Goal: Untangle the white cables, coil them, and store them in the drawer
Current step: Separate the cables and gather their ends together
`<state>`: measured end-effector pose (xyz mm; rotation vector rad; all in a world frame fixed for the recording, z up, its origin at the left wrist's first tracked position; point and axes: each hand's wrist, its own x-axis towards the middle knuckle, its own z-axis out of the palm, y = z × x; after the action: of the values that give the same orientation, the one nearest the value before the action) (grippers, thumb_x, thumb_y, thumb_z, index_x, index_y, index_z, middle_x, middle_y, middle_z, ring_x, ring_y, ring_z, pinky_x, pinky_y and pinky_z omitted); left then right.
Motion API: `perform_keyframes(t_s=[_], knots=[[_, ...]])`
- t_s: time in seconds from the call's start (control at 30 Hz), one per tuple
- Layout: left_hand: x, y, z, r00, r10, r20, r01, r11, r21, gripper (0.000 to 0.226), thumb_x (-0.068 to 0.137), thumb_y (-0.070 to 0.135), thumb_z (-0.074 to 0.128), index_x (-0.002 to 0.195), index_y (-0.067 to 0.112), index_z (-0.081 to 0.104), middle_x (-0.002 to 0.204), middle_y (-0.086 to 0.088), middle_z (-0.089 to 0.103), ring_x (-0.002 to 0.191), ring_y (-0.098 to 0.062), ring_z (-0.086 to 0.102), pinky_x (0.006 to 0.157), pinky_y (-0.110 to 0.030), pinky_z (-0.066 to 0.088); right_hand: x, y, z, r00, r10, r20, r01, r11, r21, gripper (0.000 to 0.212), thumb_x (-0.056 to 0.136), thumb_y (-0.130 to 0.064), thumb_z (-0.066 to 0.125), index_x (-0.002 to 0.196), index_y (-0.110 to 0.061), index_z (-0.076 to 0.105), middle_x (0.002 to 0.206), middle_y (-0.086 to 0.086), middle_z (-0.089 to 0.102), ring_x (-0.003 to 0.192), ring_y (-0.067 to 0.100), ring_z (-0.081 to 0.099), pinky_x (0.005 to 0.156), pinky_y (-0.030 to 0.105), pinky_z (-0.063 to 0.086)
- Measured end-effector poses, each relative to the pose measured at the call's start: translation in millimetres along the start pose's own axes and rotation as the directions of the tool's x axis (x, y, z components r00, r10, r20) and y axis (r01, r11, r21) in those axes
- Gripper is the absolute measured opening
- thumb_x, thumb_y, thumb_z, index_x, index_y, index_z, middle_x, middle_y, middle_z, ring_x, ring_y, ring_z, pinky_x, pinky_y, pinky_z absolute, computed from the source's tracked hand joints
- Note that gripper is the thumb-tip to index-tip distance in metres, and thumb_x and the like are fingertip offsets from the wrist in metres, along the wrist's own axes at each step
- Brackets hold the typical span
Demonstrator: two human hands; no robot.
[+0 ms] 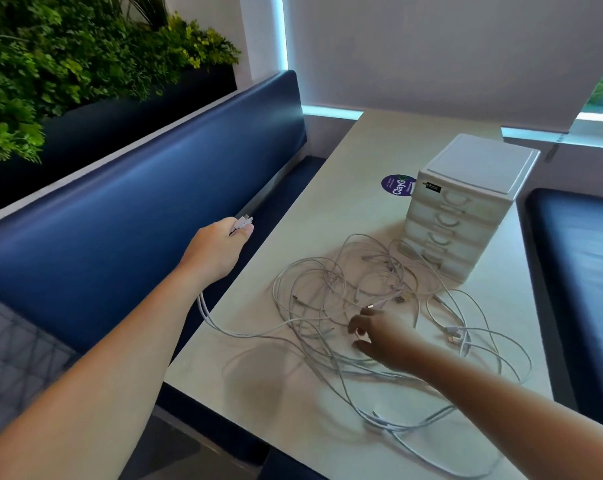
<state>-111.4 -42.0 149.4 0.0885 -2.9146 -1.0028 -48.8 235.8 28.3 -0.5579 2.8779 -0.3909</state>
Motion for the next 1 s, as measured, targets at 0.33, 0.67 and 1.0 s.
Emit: perform_keyframes(t_s=[0.33,0.67,1.0], knots=[[4,-20,-4,0.998,-0.052,0.040,0.052,0.999,-0.009,0.045,0.101,0.043,0.043,0.083,0.001,0.044,0.069,-0.001,0.041,0.061,-0.017,0.036,0.056,-0.032,0.028,54,-40,23,0.996,-0.081,-0.048,0.082,0.996,0.029,0.025,0.092,-0.036,0.052,0.107,-0.024,0.068,0.106,-0.001,0.061,0.106,0.024,0.051,0.081,0.029,0.040],[4,-38,-5,0.994,-0.096,0.061,0.098,0.995,-0.031,0.042,0.101,0.042,0.044,0.076,0.007,0.041,0.066,0.002,0.038,0.059,-0.015,0.033,0.054,-0.031,0.026,73,-53,25,0.976,-0.009,0.218,0.018,0.999,-0.037,0.017,0.084,-0.040,0.060,0.084,-0.024,0.055,0.101,0.007,0.058,0.102,0.027,0.054,0.075,0.030,0.040],[-2,-40,-6,0.992,-0.095,0.079,0.099,0.993,-0.059,0.045,0.101,0.041,0.045,0.092,-0.003,0.052,0.067,0.001,0.040,0.058,-0.014,0.034,0.054,-0.030,0.027,66,-45,5,0.951,0.037,0.307,-0.056,0.997,0.052,0.018,0.093,-0.033,0.055,0.088,-0.018,0.046,0.092,0.007,0.054,0.082,0.021,0.045,0.068,0.028,0.034]])
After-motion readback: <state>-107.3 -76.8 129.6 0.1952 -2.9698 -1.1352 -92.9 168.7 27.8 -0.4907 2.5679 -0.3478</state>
